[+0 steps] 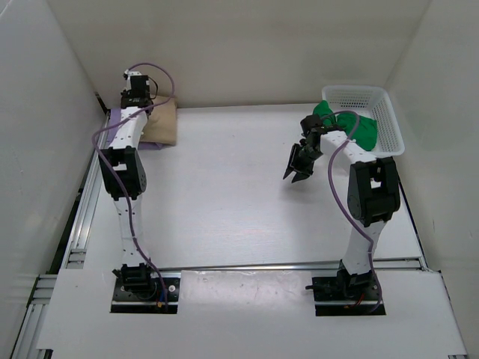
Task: Fold and stack the t-shirts
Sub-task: Put the neatly folded tshirt into the corner of the board with the left arm
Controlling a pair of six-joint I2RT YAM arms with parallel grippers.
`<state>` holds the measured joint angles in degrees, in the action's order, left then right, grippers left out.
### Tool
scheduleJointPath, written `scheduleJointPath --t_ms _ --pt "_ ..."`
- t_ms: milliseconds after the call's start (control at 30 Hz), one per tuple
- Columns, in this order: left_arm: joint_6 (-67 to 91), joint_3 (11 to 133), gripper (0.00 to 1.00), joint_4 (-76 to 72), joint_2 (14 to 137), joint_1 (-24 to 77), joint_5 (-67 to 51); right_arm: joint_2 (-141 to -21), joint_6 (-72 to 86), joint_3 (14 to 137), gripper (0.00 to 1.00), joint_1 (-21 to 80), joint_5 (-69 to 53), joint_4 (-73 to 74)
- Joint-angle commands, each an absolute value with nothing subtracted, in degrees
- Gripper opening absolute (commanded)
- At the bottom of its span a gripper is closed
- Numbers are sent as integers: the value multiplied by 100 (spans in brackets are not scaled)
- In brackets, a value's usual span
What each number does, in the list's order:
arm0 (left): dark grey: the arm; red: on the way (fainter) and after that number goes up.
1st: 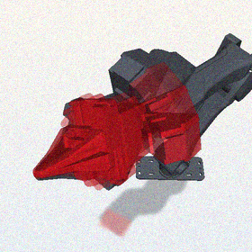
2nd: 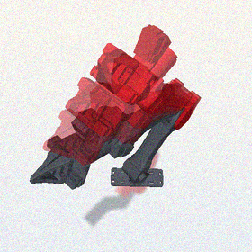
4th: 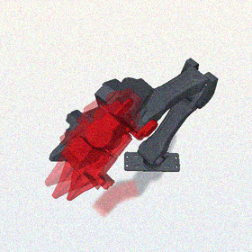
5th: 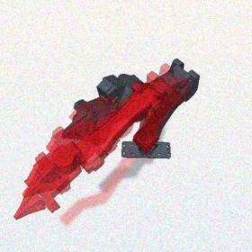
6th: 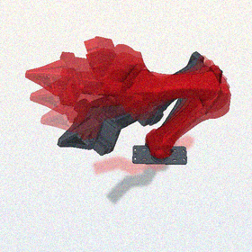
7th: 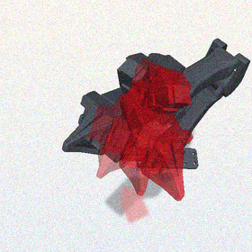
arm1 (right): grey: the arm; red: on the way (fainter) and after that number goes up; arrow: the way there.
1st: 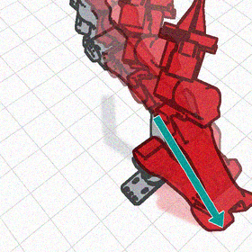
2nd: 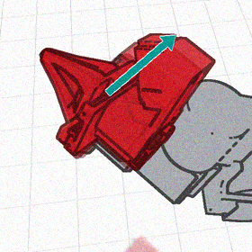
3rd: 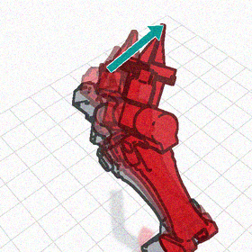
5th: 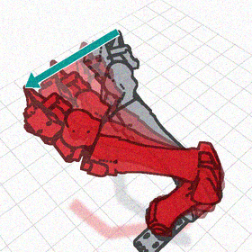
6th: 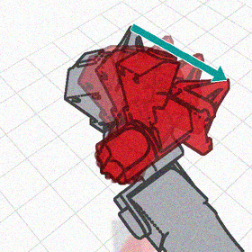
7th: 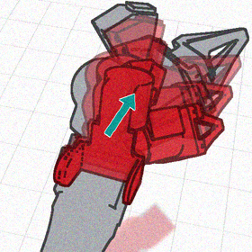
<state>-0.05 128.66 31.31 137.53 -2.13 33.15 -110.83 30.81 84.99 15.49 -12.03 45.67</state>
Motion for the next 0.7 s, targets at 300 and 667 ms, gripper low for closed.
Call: scheduleJointPath --t_ms 300,667 --pt "0 13377 10 2979 14106 -686 3322 -11250 2892 8728 42 1529 -1125 4833" --pt "0 14027 50 2874 14757 -738 3769 -11303 2786 8964 51 1529 -1178 4939"
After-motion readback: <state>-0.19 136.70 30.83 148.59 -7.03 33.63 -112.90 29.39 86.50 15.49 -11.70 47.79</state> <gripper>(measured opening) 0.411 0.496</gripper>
